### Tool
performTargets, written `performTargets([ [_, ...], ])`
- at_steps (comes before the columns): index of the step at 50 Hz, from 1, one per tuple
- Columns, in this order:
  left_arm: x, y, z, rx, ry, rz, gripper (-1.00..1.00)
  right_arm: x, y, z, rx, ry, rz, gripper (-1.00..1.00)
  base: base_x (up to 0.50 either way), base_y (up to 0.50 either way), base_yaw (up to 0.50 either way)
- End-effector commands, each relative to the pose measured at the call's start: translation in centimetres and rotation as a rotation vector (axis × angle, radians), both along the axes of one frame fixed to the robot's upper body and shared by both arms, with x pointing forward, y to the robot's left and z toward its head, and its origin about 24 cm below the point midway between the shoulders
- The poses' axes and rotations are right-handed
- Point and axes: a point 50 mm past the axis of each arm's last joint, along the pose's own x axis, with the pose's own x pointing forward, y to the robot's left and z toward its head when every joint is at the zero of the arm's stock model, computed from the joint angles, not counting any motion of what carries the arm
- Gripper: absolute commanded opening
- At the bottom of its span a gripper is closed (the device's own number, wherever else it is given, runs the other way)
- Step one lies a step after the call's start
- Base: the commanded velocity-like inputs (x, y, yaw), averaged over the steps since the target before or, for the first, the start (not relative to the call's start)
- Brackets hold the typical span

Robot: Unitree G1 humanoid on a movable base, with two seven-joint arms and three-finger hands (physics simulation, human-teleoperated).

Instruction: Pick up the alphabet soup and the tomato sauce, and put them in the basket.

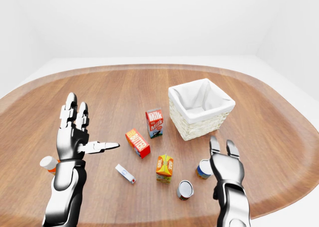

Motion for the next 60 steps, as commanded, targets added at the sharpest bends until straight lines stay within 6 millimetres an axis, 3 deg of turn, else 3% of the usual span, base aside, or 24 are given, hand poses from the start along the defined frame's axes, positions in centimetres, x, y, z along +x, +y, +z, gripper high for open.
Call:
performTargets([
  [1, 0.0, 0.1, -0.4, 0.008, 0.018, -0.009, 1.00, 0.3, -0.3, -0.4, 0.010, -0.004, 0.000, 1.00, 0.00, 0.00, 0.00],
  [24, 0.0, 0.1, -0.4, 0.008, 0.018, -0.009, 1.00, 0.8, -0.1, -1.0, 0.029, -0.023, 0.018, 1.00, 0.00, 0.00, 0.00],
  [60, 0.0, 0.1, -0.4, 0.008, 0.018, -0.009, 1.00, 2.0, -0.4, -4.1, 0.075, 0.007, 0.039, 1.00, 0.00, 0.00, 0.00],
])
